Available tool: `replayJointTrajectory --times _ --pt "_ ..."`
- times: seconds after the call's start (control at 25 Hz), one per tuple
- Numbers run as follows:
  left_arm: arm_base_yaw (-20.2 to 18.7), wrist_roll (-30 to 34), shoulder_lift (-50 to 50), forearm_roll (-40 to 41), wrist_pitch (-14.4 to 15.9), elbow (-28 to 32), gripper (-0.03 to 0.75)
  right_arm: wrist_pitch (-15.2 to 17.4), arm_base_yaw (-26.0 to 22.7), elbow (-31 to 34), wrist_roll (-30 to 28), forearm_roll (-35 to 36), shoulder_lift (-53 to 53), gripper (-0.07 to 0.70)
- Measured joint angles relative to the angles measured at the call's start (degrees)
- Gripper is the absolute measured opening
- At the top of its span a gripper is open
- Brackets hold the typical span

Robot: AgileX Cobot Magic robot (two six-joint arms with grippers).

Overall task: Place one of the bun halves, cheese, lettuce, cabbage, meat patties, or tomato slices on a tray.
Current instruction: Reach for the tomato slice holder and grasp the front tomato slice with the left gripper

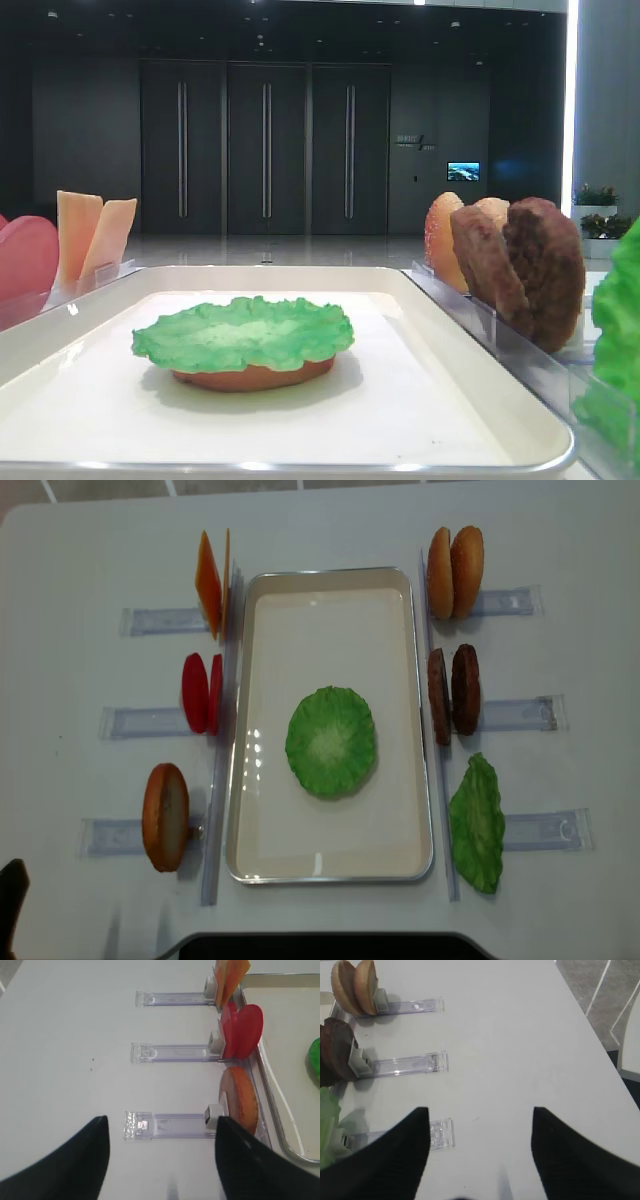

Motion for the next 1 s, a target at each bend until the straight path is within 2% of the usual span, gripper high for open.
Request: replayJointTrajectory --times 1.0 --pt "0.0 0.0 0.0 -0.05 0.0 0.0 0.154 0.0 0.0 0.0 0.0 0.0 0.0 0.423"
